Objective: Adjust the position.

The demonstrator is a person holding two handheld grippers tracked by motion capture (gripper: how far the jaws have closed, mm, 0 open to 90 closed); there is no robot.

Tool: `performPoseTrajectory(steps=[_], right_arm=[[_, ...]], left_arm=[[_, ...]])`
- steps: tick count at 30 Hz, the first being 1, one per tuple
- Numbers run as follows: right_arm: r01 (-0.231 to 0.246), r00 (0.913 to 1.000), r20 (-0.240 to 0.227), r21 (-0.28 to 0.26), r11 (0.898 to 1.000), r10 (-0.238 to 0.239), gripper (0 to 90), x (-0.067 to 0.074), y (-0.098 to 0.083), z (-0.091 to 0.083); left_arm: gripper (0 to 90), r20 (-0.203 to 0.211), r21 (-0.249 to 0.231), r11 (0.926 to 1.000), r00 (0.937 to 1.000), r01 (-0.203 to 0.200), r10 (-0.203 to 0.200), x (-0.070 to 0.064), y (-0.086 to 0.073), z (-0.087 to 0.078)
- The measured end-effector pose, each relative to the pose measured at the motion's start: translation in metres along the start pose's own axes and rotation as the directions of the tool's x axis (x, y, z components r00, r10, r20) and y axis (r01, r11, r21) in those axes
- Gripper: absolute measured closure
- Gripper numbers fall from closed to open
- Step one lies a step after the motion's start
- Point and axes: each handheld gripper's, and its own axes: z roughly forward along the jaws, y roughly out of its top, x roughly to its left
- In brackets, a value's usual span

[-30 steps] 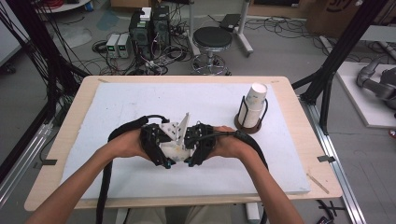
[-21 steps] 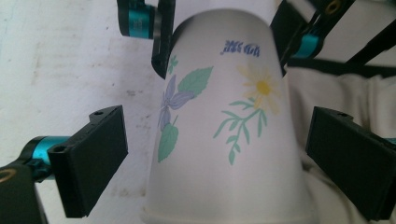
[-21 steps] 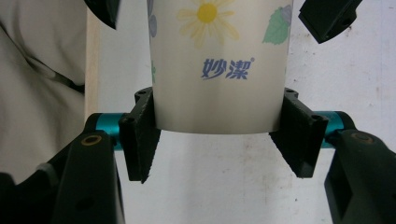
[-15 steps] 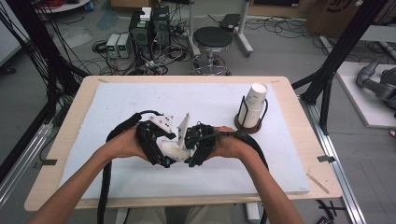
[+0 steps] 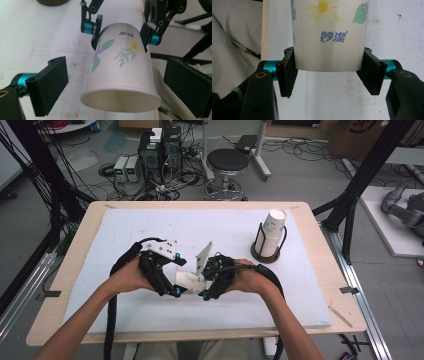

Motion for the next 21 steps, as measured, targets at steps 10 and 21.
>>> performPoseTrajectory(steps=[10,21], right_arm=[[-0.033,0.9994,0.009,-0.080,0.996,0.034,37.8,-0.001,-0.015,-0.009],[-0.079,0.9965,0.012,-0.191,0.978,0.083,37.8,-0.001,-0.032,-0.009]], left_arm=[[5.7,0.003,-0.123,0.9923,1.0000,0.009,-0.009,0.001,-0.010,-0.011],[5.6,-0.003,-0.203,0.9787,0.9995,0.029,-0.030,0.001,-0.025,-0.013]])
